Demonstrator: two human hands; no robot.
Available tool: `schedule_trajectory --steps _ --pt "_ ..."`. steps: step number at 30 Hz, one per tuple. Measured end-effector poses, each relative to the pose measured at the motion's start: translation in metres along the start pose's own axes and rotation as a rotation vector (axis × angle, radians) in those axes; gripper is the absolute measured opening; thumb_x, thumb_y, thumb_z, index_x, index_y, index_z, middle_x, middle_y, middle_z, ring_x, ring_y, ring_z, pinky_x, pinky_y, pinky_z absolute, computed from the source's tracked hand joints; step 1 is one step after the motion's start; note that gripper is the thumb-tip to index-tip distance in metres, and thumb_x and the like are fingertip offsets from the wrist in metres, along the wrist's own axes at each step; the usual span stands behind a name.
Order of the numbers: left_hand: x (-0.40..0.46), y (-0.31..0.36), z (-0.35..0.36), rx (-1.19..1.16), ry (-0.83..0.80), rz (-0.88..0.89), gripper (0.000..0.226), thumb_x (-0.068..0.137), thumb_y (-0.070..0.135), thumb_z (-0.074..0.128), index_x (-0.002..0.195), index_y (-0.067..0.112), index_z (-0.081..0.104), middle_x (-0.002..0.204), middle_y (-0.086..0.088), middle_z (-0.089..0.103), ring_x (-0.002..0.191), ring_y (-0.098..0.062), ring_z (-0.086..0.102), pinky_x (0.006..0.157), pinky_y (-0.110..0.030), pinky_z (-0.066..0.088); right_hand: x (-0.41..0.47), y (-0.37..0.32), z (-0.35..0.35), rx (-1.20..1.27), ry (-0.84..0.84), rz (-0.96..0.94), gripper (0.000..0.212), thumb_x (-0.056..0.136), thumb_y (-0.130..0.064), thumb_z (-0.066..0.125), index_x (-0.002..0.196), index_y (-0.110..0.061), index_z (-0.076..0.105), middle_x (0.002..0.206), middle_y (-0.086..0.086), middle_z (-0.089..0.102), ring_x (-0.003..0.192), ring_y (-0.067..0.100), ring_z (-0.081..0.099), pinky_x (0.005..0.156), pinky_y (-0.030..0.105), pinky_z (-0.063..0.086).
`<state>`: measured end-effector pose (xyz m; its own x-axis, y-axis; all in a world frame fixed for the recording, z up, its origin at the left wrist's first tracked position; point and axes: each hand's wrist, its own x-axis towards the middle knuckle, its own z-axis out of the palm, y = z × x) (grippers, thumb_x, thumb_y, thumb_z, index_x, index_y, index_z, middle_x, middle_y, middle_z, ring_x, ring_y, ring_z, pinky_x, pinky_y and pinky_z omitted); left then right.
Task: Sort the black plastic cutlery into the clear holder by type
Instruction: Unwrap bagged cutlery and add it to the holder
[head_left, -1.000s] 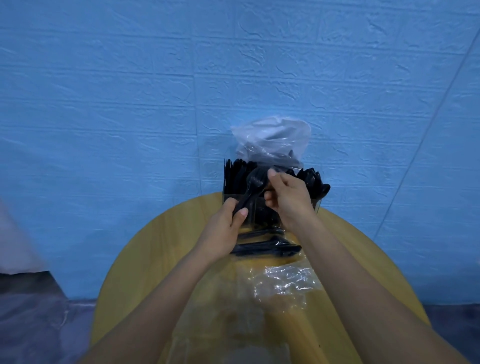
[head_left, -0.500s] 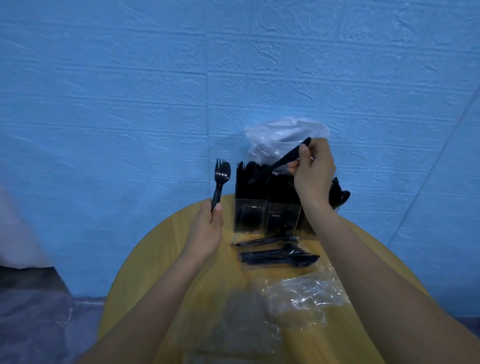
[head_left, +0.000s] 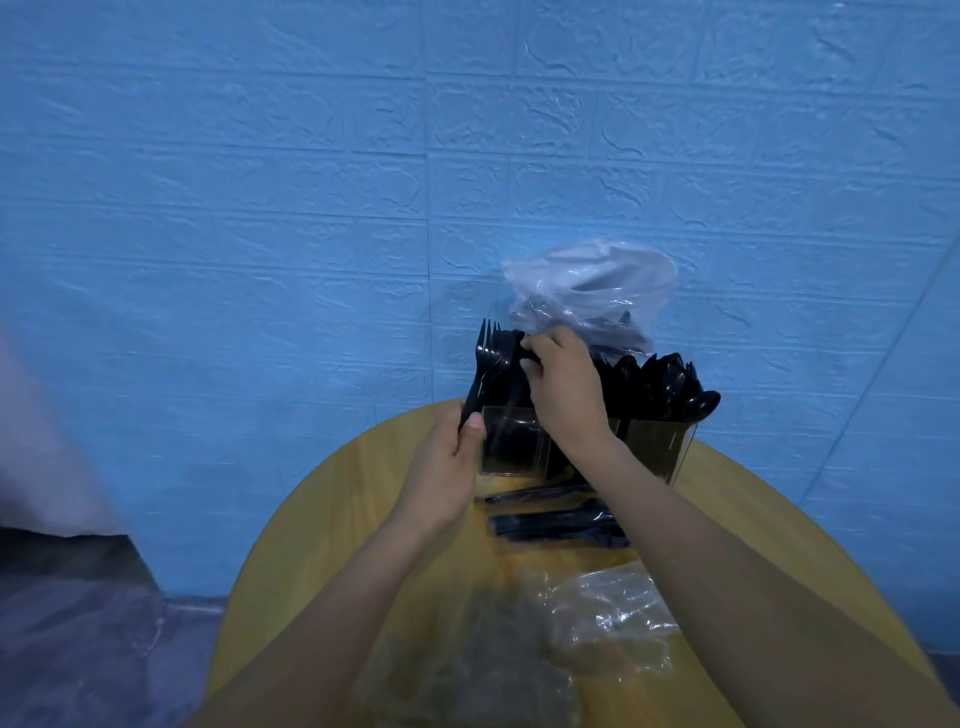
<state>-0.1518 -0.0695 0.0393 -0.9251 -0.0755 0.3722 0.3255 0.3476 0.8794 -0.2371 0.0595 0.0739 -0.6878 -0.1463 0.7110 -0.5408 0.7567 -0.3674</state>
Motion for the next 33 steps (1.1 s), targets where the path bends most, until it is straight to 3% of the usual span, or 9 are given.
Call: schedule_trajectory --steps 1,4,7,10,15,20,24,29,33 --pt "0.000 -0.001 0.002 0.009 -0.004 -0.002 0.025 0.101 0.027 0.035 0.077 0.024 0.043 0.066 0.010 0.043 0.060 -0.006 0.040 0.061 -0.025 0.034 -0.002 -0.001 -0.003 0.065 0.034 0.020 0.020 0.093 -0.004 0.052 0.107 0.003 0.065 0.096 0.015 0.058 0.092 0.028 0.055 0.077 0.030 0.042" --pt "0.000 -0.003 0.009 0.044 -0.022 0.020 0.025 0.100 0.029 0.036 0.078 0.023 0.045 0.067 0.010 0.044 0.061 -0.006 0.041 0.063 -0.026 0.036 -0.014 -0.008 -0.023 0.320 0.098 0.171 0.031 0.100 -0.020 0.046 0.089 0.002 0.066 0.084 0.011 0.061 0.083 0.018 0.052 0.066 0.020 0.033" --pt "-0.001 0.000 0.022 0.102 -0.047 0.061 0.023 0.101 0.026 0.035 0.082 0.018 0.048 0.067 0.008 0.047 0.060 -0.007 0.044 0.060 -0.027 0.034 -0.024 -0.010 -0.039 0.472 0.004 0.277 0.025 0.094 -0.032 0.055 0.106 -0.012 0.064 0.092 0.001 0.060 0.081 0.007 0.052 0.070 0.010 0.038" --pt "-0.004 0.005 0.037 0.177 -0.099 0.089 0.022 0.101 0.026 0.034 0.091 0.010 0.045 0.067 0.004 0.047 0.058 -0.012 0.044 0.055 -0.029 0.032 -0.024 -0.002 -0.048 0.579 -0.080 0.432 0.032 0.086 -0.028 0.068 0.114 -0.017 0.056 0.084 -0.006 0.050 0.071 0.003 0.047 0.068 0.012 0.041" --pt "-0.006 0.009 0.051 0.134 -0.171 0.105 0.026 0.100 0.034 0.029 0.078 0.023 0.038 0.066 0.007 0.042 0.057 -0.009 0.040 0.059 -0.031 0.034 -0.025 0.016 -0.062 0.758 -0.057 0.568 0.022 0.083 -0.009 0.070 0.102 -0.014 0.060 0.080 -0.004 0.057 0.071 0.008 0.054 0.061 0.016 0.042" --pt "0.001 0.008 0.060 -0.059 -0.217 0.011 0.026 0.102 0.020 0.030 0.078 0.017 0.041 0.067 0.006 0.040 0.058 -0.004 0.035 0.057 -0.016 0.032 -0.024 0.029 -0.073 0.748 -0.046 0.525 0.021 0.082 -0.007 0.071 0.094 -0.018 0.059 0.076 -0.004 0.056 0.068 0.007 0.054 0.054 0.011 0.043" --pt "0.004 0.011 0.065 -0.106 -0.218 -0.061 0.020 0.102 0.021 0.031 0.085 0.019 0.040 0.071 0.003 0.050 0.055 -0.006 0.040 0.055 -0.021 0.035 -0.021 0.037 -0.078 0.696 -0.039 0.492 0.024 0.079 -0.008 0.074 0.097 -0.015 0.060 0.082 0.003 0.060 0.072 0.011 0.058 0.058 0.016 0.049" --pt "0.007 0.008 0.061 -0.126 -0.107 -0.076 0.020 0.102 0.017 0.030 0.083 0.017 0.035 0.071 0.000 0.050 0.057 -0.010 0.040 0.052 -0.023 0.036 -0.012 0.049 -0.091 0.757 0.186 0.540 0.027 0.080 0.001 0.071 0.100 -0.008 0.056 0.075 0.002 0.057 0.063 0.007 0.057 0.054 0.013 0.049" --pt "0.006 0.003 0.057 -0.022 -0.070 -0.026 0.027 0.103 0.021 0.029 0.080 0.012 0.039 0.064 0.002 0.045 0.052 -0.001 0.041 0.051 -0.012 0.034 -0.008 0.062 -0.093 0.580 0.318 0.450 0.028 0.080 -0.007 0.073 0.097 -0.019 0.055 0.071 0.000 0.056 0.067 0.017 0.056 0.063 0.030 0.052"
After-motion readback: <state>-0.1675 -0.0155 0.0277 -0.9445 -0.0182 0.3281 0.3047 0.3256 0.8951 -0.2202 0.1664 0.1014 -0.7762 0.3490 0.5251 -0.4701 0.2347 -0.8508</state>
